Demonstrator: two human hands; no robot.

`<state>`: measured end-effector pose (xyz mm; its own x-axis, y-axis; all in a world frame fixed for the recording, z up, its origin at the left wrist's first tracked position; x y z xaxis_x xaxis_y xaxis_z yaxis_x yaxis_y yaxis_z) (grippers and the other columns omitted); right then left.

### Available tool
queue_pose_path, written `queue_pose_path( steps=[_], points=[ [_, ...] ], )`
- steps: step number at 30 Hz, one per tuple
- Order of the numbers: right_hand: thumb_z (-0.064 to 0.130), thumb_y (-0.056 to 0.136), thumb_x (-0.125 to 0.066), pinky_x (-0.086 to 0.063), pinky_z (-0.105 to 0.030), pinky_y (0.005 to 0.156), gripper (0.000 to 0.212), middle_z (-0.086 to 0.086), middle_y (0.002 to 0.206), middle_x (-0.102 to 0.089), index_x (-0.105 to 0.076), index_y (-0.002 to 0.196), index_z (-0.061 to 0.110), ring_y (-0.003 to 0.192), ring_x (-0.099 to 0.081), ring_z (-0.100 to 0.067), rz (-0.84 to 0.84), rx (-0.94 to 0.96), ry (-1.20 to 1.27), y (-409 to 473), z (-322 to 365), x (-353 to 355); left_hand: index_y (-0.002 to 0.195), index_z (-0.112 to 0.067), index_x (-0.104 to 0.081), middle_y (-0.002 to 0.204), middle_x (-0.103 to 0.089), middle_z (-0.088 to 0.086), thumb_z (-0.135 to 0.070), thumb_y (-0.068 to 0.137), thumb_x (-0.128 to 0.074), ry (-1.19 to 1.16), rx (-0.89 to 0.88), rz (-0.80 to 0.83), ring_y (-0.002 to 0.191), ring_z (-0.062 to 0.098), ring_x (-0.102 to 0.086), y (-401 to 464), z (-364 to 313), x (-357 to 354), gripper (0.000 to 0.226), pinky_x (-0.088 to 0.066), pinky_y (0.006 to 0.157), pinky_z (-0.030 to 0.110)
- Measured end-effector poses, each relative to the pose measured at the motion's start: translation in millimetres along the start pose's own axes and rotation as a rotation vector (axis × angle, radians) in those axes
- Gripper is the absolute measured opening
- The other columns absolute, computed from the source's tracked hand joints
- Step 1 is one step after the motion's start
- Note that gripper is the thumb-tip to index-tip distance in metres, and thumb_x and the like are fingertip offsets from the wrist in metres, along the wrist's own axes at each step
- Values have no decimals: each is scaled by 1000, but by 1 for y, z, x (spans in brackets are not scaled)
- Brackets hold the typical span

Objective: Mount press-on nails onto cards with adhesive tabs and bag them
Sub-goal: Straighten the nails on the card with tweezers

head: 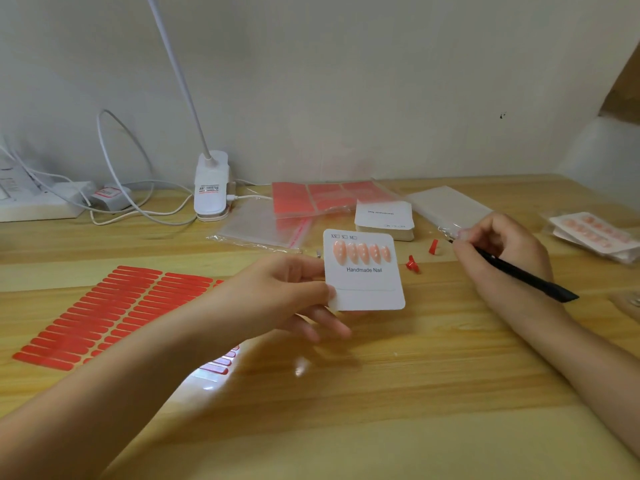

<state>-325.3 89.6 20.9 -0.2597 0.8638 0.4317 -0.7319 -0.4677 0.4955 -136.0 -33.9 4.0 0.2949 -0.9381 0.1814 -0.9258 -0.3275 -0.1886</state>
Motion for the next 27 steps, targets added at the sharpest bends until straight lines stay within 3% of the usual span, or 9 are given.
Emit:
queue_pose_path(
  steps=[3,7,12,15,18,21,24,27],
  points=[
    [25,88,-56,-38,-2,51,14,13,63,-61,-51,76,24,59,-54,14,-18,31,62,-2,8,3,107,-16,-62,92,-73,-4,1,94,-43,27,60,44,68,13,-69,-2,3,-1,28,-50,49,18],
    [30,91,-53,-38,-1,53,14,14,60,-65,-53,78,26,58,-57,13,33,54,163,-6,17,-2,112,-17,-57,94,-74,4,-1,94,-42,71,134,77,59,11,-65,-3,7,-3,29,-46,45,18],
    [32,82,-61,-45,-21,52,8,0,64,-61,-56,79,27,62,-56,-9,116,208,41,-13,30,-10,112,-24,-57,86,-74,-4,-6,94,-41,233,165,65,56,5,-61,-4,8,-1,30,-42,46,15],
    [28,78,-67,-39,-13,50,8,4,55,-53,-60,74,24,55,-51,-13,188,347,-77,-18,39,-18,118,-29,-54,84,-74,-7,-9,94,-43,321,173,46,54,5,-61,-4,8,1,33,-40,46,15],
    [20,75,-73,-45,-13,57,9,10,62,-57,-66,78,16,55,-54,-3,287,449,-218,-25,42,-30,140,-24,-34,79,-74,-8,-16,95,-44,396,186,-1,51,6,-61,-4,9,7,47,-39,42,16],
    [12,75,-74,-54,-32,59,9,5,70,-63,-67,81,14,64,-60,-13,318,447,-230,-26,41,-34,146,-26,-14,76,-73,-10,-27,95,-44,515,213,-22,50,7,-62,-7,10,11,59,-40,42,16],
    [11,76,-72,-53,-35,62,15,9,75,-62,-64,83,21,68,-59,-13,354,437,-239,-28,39,-37,143,-31,-24,75,-72,-16,-35,92,-45,666,207,-41,51,1,-61,-10,5,16,55,-42,45,15],
    [9,77,-71,-41,-14,62,34,22,73,-54,-53,84,37,71,-53,1,404,417,-297,-28,37,-42,121,-48,-44,82,-63,-27,-50,82,-35,1014,-16,-106,64,-14,-55,-21,-20,8,41,-44,59,14]
  ],
)
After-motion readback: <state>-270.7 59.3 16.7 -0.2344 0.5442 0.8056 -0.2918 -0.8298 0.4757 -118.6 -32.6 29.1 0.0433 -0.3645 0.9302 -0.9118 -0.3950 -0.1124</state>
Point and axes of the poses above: each hand's wrist, its own y-axis towards the middle knuckle, its own x-axis out of the back of the hand, z = x × y, the point moved 8 cm from there along y, towards the middle knuckle
